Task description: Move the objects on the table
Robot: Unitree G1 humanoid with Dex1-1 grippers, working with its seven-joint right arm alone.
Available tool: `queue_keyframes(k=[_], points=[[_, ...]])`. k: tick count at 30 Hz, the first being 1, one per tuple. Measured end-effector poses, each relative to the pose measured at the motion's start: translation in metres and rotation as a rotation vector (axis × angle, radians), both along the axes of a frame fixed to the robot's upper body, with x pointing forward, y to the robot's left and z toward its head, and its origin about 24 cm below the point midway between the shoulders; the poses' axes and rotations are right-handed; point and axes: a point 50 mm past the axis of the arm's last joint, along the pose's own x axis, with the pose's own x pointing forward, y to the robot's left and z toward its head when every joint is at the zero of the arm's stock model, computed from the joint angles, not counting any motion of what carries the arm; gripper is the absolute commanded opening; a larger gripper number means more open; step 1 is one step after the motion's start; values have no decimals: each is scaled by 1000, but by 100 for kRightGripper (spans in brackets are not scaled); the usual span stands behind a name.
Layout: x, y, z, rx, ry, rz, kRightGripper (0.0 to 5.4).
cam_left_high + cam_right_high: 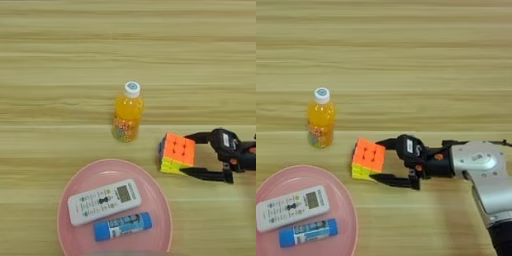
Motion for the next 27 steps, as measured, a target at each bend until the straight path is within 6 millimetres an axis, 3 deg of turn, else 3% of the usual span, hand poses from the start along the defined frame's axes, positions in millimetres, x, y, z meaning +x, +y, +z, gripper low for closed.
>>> queue_keyframes(k=[11, 12, 27], points=[[0, -1, -5, -15, -16, -3, 334], [0, -2, -5, -15, -14, -6, 363], [0, -2, -9, -36, -11, -19, 527]])
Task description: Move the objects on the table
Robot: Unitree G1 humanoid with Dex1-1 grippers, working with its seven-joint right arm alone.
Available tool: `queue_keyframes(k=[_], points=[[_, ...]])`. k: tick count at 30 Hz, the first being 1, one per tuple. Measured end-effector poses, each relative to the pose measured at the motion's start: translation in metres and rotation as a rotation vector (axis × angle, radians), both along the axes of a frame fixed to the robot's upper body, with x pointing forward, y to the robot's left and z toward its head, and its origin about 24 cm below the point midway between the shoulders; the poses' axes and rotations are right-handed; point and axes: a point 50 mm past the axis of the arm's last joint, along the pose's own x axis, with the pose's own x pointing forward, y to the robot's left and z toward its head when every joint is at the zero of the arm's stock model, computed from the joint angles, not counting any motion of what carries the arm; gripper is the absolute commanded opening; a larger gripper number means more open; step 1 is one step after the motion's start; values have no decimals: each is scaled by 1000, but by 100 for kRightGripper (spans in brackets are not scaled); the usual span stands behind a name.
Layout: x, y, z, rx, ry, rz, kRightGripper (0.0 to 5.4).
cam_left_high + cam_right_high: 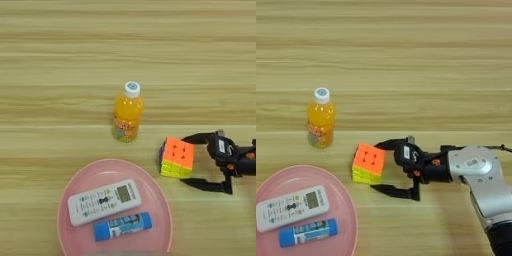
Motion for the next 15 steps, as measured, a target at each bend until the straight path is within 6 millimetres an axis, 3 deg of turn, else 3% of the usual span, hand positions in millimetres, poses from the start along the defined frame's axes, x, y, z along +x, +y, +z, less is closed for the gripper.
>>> queue_keyframes(k=[11, 15], points=[[0, 1, 0, 7, 3, 1, 537], [2, 3, 8, 77, -13, -6, 537]])
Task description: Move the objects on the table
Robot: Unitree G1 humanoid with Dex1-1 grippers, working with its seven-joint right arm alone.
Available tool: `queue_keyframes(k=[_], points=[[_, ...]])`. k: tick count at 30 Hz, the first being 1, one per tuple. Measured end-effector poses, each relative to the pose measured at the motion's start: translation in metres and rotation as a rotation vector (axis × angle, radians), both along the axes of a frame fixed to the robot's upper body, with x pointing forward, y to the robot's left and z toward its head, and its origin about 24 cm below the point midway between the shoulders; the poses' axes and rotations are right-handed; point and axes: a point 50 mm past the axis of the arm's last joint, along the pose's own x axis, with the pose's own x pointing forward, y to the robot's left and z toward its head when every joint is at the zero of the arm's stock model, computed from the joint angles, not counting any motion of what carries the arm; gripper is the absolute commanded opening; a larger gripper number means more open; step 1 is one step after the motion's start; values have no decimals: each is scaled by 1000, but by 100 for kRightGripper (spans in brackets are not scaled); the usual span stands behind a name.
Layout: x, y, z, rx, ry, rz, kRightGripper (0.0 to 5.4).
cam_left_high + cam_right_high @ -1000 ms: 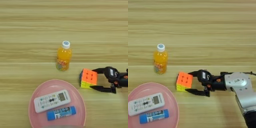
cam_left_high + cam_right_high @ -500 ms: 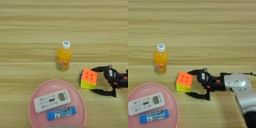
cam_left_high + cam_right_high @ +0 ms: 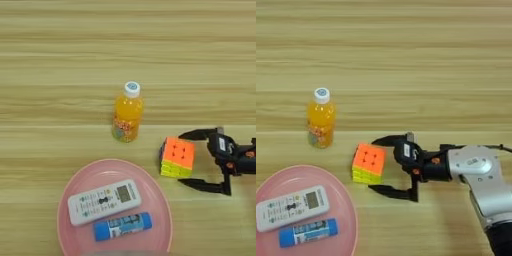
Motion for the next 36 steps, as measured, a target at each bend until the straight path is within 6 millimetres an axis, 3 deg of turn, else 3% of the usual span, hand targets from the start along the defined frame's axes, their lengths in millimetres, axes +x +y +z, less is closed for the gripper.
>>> queue_keyframes(k=[19, 31, 36], points=[[5, 23, 33, 259, -35, -12, 537], [18, 50, 28, 276, -71, -99, 537], [28, 63, 11, 236, -45, -193, 537]])
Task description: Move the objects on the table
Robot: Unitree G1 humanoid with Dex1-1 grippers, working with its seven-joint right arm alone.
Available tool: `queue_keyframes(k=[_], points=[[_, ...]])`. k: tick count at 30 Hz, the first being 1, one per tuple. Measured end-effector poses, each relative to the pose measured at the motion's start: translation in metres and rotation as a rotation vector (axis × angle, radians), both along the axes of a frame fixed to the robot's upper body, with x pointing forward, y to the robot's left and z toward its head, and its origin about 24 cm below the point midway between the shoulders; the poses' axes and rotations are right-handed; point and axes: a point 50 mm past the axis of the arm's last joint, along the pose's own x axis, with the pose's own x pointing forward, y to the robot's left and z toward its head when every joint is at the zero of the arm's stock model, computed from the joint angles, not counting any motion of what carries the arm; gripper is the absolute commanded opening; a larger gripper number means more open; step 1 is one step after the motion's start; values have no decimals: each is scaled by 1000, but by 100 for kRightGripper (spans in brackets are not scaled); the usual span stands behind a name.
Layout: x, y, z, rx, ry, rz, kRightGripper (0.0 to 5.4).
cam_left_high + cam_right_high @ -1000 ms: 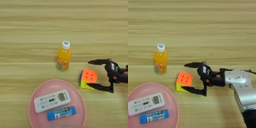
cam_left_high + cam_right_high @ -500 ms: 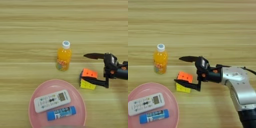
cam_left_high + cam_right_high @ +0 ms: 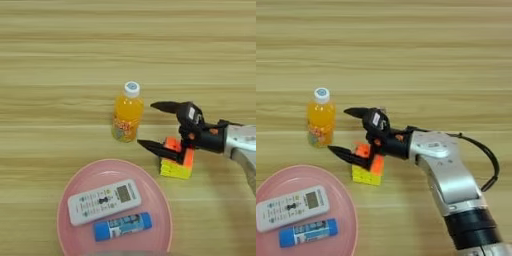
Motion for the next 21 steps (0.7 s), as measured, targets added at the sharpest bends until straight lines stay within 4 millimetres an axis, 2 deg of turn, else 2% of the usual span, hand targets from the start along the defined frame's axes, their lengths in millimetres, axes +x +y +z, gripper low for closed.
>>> queue_keyframes(k=[10, 21], points=[[14, 8, -9, -7, -4, -108, 537], [16, 22, -11, 25, 10, -96, 537]])
